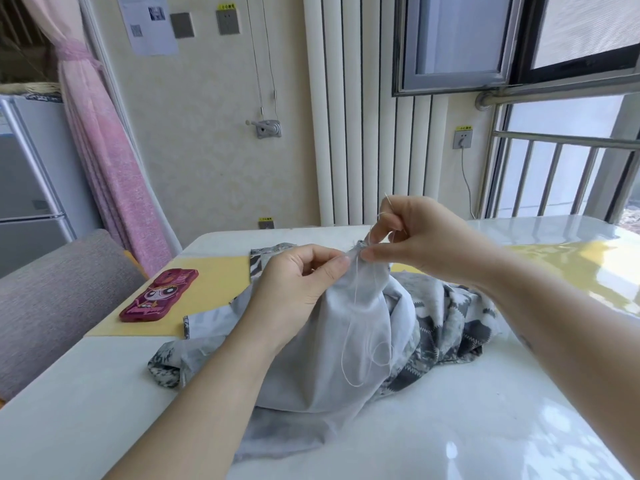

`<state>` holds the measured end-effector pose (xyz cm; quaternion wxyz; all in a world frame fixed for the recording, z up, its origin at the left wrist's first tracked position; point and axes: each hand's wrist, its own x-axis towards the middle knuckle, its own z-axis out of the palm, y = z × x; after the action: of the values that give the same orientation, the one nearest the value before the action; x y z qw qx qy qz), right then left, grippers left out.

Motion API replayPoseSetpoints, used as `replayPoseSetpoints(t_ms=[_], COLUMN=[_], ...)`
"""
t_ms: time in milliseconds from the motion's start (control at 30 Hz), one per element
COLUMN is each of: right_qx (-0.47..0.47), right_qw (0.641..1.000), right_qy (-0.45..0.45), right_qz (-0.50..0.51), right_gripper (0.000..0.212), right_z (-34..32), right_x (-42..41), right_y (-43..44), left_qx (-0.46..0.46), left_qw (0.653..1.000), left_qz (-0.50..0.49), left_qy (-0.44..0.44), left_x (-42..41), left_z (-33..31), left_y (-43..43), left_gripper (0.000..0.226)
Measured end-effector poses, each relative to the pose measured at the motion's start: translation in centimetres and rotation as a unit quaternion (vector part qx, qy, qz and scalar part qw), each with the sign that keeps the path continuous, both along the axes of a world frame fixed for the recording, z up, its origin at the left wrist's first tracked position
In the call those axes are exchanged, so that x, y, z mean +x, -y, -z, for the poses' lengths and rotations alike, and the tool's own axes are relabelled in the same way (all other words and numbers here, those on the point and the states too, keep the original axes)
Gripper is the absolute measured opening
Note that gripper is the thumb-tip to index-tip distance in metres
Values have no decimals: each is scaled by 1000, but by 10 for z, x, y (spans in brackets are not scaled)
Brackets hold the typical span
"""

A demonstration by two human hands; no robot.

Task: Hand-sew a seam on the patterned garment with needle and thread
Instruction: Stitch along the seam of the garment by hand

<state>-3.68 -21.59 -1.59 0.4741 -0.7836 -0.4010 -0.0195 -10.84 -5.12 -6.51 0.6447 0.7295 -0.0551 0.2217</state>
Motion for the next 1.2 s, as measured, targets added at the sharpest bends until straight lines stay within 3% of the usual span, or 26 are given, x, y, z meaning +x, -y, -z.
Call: replayPoseSetpoints(t_ms=[100,200,267,333,467,700,767,933,1200], right_qx=[-2,-19,40,59,-54,-235,-226,-184,-123], right_qw=[1000,997,991,987,979,962,963,970,985], right_qy=[-12,-17,-90,-77,106,107,94,79,70], right_qz=[18,79,95,127,166,95,113,139,97], right_gripper=[47,30,20,24,33,14,4,21,12], right_z=[8,4,-3,-8,-11,11,14,10,19], right_x=[2,3,4,2,-28,-56,-55,-55,-60], right_y=[4,17,25,31,33,19,18,17,0], left_qx=[-3,-14,-22,-30,-33,-32,-29,-28,-13], left_qw=[1000,1000,999,999,999,999,999,999,999], left_qz=[-10,-14,-19,-19,-22,-29,-28,-29,-46], left_qy=[-16,-22,-23,-25,-27,-25,-21,-14,-6], left_x=[3,4,4,4,2,0,-1,-2,-1], left_z=[5,6,5,4,3,3,3,1,2], left_y=[3,4,3,2,5,6,6,7,7], left_gripper=[9,10,11,11,12,11,11,12,13])
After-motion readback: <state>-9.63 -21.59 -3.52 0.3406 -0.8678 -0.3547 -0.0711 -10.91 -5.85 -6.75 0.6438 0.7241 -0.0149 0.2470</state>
